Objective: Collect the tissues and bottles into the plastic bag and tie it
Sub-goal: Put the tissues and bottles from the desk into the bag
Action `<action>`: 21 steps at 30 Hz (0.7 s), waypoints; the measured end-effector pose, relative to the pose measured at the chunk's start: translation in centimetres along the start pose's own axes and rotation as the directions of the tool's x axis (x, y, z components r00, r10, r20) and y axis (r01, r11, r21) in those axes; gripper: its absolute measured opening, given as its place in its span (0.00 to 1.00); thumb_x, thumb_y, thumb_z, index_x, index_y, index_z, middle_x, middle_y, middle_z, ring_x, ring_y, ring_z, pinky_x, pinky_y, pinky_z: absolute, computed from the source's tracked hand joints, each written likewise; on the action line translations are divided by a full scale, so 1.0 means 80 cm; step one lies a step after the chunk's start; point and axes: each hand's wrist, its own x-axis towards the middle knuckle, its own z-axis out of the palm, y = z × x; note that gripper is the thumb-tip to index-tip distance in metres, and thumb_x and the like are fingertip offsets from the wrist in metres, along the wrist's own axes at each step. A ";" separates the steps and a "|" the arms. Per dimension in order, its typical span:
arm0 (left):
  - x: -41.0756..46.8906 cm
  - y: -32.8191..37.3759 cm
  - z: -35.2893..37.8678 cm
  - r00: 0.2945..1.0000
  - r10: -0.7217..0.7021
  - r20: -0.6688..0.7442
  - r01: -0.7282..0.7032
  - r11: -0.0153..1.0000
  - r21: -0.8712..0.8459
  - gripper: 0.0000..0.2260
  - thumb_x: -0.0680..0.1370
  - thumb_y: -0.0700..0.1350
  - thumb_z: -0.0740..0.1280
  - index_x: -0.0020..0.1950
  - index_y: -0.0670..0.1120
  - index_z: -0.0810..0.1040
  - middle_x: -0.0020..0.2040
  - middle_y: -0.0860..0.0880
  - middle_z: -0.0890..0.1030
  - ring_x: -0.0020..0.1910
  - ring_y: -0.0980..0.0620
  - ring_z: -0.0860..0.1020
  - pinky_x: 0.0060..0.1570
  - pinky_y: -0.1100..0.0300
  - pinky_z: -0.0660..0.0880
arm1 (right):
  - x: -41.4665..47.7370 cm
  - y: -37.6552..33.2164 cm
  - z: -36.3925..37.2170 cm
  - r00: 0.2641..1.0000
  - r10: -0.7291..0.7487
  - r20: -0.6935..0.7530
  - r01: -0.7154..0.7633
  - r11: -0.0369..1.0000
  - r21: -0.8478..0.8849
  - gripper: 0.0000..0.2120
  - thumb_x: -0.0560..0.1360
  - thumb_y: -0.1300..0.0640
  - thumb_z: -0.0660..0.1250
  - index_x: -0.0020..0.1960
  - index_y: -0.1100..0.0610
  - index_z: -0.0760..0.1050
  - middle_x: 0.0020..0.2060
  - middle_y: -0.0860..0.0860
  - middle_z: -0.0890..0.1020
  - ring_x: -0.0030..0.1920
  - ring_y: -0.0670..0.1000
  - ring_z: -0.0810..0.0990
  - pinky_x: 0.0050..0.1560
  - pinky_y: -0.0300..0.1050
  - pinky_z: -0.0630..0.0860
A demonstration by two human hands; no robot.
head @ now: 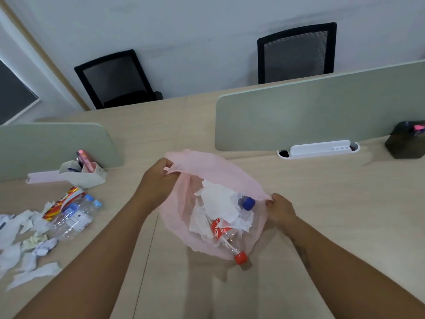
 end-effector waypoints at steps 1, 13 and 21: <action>0.001 -0.009 -0.003 1.000 -0.024 -0.003 0.024 0.999 0.022 0.07 0.80 0.48 0.63 0.45 0.47 0.74 0.39 0.50 0.78 0.35 0.50 0.74 0.33 0.57 0.67 | -0.001 -0.006 -0.005 1.000 -0.001 0.030 0.000 0.999 0.039 0.08 0.79 0.59 0.56 0.46 0.61 0.72 0.48 0.59 0.79 0.46 0.58 0.76 0.46 0.46 0.72; 0.057 0.007 -0.132 0.959 -0.051 -0.277 0.087 0.989 0.120 0.16 0.83 0.53 0.57 0.51 0.43 0.76 0.50 0.39 0.77 0.46 0.40 0.74 0.44 0.53 0.69 | -0.042 -0.203 -0.128 0.824 -0.537 -0.181 0.521 0.844 -0.131 0.08 0.78 0.63 0.55 0.45 0.59 0.71 0.44 0.59 0.77 0.45 0.62 0.78 0.42 0.48 0.70; 0.030 -0.019 -0.165 0.918 -0.098 -0.385 0.154 0.981 0.117 0.16 0.82 0.50 0.57 0.50 0.41 0.79 0.48 0.39 0.79 0.51 0.37 0.77 0.49 0.49 0.73 | -0.064 -0.246 -0.145 0.763 -0.622 -0.174 0.598 0.782 -0.176 0.12 0.76 0.65 0.54 0.47 0.59 0.76 0.44 0.55 0.80 0.45 0.60 0.77 0.43 0.49 0.74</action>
